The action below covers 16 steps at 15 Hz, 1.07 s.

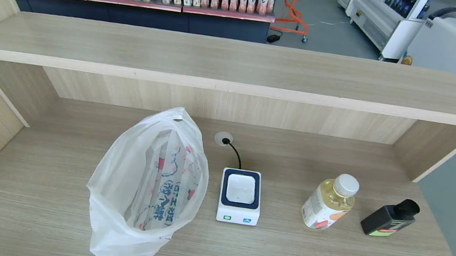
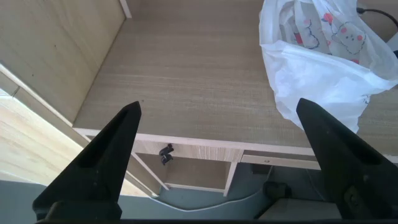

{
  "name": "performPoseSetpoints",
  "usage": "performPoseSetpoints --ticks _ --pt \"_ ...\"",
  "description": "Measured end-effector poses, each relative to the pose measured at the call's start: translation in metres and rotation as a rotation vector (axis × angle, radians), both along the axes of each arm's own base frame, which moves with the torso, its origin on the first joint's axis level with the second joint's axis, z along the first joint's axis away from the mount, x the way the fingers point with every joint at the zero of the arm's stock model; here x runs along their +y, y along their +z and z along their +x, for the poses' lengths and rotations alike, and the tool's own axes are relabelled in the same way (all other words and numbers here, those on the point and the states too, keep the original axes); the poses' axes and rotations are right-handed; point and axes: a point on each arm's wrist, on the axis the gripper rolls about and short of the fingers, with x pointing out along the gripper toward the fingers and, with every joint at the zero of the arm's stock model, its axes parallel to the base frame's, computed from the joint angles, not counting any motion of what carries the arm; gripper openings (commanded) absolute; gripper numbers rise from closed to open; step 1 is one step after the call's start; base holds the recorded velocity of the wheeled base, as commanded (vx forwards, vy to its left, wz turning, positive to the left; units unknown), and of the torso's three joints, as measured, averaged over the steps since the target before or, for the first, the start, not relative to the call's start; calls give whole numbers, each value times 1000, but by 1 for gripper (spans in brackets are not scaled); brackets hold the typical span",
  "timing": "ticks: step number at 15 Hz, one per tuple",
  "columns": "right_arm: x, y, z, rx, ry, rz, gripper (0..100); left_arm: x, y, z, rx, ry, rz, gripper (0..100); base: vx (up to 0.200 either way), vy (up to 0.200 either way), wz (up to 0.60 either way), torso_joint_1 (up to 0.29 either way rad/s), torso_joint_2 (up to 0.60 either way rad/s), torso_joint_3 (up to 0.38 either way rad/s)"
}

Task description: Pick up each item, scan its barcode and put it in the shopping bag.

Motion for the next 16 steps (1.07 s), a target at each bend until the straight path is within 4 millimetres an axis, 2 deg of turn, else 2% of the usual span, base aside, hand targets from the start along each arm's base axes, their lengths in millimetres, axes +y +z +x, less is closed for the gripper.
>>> performPoseSetpoints --ticks 6,10,16 --pt "5 -22 79 0 35 -35 100 0 0 0 0 0 0 100 0 0 0 0 0 0" --pt "25 -40 108 -24 118 -34 100 0 0 0 0 0 0 100 0 0 0 0 0 0" --pt "51 -61 131 -54 196 -41 100 0 0 0 0 0 0 100 0 0 0 0 0 0"
